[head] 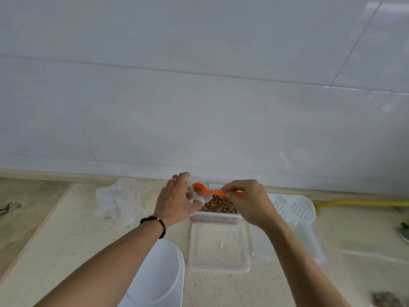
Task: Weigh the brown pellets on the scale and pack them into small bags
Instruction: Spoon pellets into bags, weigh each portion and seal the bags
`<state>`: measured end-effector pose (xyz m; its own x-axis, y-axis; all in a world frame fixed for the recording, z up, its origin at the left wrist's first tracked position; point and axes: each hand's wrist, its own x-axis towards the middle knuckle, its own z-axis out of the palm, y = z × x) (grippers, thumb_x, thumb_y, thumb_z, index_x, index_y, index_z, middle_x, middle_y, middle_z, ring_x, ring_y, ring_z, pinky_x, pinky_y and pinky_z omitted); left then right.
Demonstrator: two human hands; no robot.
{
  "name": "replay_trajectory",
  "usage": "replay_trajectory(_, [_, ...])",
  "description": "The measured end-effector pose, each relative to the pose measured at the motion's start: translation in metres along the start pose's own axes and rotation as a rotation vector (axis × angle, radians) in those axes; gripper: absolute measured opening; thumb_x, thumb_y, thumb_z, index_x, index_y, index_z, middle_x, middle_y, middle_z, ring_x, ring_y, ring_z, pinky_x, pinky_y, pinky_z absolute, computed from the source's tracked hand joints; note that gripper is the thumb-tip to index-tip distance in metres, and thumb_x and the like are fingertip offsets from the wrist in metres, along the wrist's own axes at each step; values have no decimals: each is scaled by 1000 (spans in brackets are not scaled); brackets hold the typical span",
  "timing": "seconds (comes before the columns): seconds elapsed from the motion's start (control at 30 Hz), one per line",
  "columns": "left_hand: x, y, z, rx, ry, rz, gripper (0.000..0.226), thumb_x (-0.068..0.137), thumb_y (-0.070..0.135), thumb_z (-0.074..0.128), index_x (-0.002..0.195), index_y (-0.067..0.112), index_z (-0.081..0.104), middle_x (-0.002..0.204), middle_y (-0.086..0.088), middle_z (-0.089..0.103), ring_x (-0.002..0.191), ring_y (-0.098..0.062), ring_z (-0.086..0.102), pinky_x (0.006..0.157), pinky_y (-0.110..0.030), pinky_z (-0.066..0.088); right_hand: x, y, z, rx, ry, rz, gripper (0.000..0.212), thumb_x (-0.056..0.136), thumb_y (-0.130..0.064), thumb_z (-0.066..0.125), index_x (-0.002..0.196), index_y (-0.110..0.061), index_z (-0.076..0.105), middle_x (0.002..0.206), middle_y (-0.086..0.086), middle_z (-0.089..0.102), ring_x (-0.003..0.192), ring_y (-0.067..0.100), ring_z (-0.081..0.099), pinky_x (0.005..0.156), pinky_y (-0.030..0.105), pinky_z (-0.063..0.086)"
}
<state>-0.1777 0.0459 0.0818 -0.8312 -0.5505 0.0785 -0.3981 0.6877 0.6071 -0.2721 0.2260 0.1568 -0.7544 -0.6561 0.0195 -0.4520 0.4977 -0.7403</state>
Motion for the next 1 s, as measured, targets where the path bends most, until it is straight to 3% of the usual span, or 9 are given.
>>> replay_trajectory(0.1, [-2, -1, 0, 21, 14, 42, 86, 65, 53, 71, 137, 25, 34, 116, 4, 48, 105, -16, 51, 83, -32, 48, -4, -8, 3, -206, 45, -153, 29, 89, -8, 53, 98, -22, 77, 100, -11, 74, 89, 7, 65, 75, 14, 47])
replay_trajectory(0.17, [-3, -3, 0, 27, 32, 58, 85, 67, 50, 74, 138, 24, 34, 118, 3, 48, 108, -15, 50, 84, -32, 47, -5, -7, 2, -216, 81, -176, 29, 88, -8, 53, 98, -22, 77, 102, -9, 74, 93, 10, 66, 80, 23, 51])
replay_trajectory(0.33, [-3, -9, -3, 30, 30, 59, 85, 68, 54, 75, 137, 25, 34, 122, 2, 49, 111, -15, 50, 87, -33, 47, 0, 3, -3, 50, 87, -69, 22, 89, -8, 61, 92, -21, 78, 91, -15, 73, 83, -4, 65, 70, 6, 46])
replay_trajectory(0.47, [-2, -12, -6, 20, 29, 40, 87, 67, 49, 77, 139, 24, 34, 123, 1, 47, 114, -16, 49, 87, -33, 46, 10, 17, -2, 262, 204, 64, 28, 87, -4, 60, 82, -26, 76, 83, -17, 72, 78, -1, 65, 68, 13, 46])
replay_trajectory(0.63, [-4, -17, -12, -36, 81, 30, 90, 67, 56, 76, 139, 26, 31, 124, 5, 43, 112, -11, 47, 85, -30, 49, 20, 55, 15, -24, 221, 275, 28, 88, -4, 51, 90, -15, 77, 79, -4, 69, 67, 9, 59, 57, 16, 41])
replay_trajectory(0.73, [-7, -22, -17, -85, 114, 35, 96, 65, 60, 78, 140, 26, 29, 126, 7, 40, 114, -8, 44, 85, -28, 49, 24, 69, 36, -191, 192, 301, 30, 90, -6, 47, 93, -14, 75, 81, 6, 71, 67, 21, 57, 60, 27, 46])
replay_trajectory(0.8, [-11, -26, -21, -89, 124, 31, 97, 65, 60, 78, 141, 27, 28, 123, 10, 38, 113, -6, 43, 84, -27, 49, 29, 72, 50, -269, 188, 310, 31, 92, -7, 46, 99, -18, 74, 81, 7, 69, 70, 25, 57, 60, 28, 41])
replay_trajectory(0.9, [-15, -31, -27, -82, 127, 16, 97, 64, 63, 76, 140, 31, 26, 121, 12, 36, 103, 2, 40, 80, -22, 48, 37, 71, 68, -256, 144, 296, 35, 91, -4, 46, 103, -22, 74, 78, 5, 67, 69, 23, 54, 61, 26, 38])
replay_trajectory(1.0, [-19, -35, -32, -67, 135, 6, 96, 65, 62, 76, 140, 30, 26, 120, 13, 36, 102, 3, 41, 79, -21, 48, 42, 71, 79, -107, 60, 299, 34, 90, -1, 48, 104, -17, 75, 94, 5, 73, 70, 15, 54, 62, 21, 39])
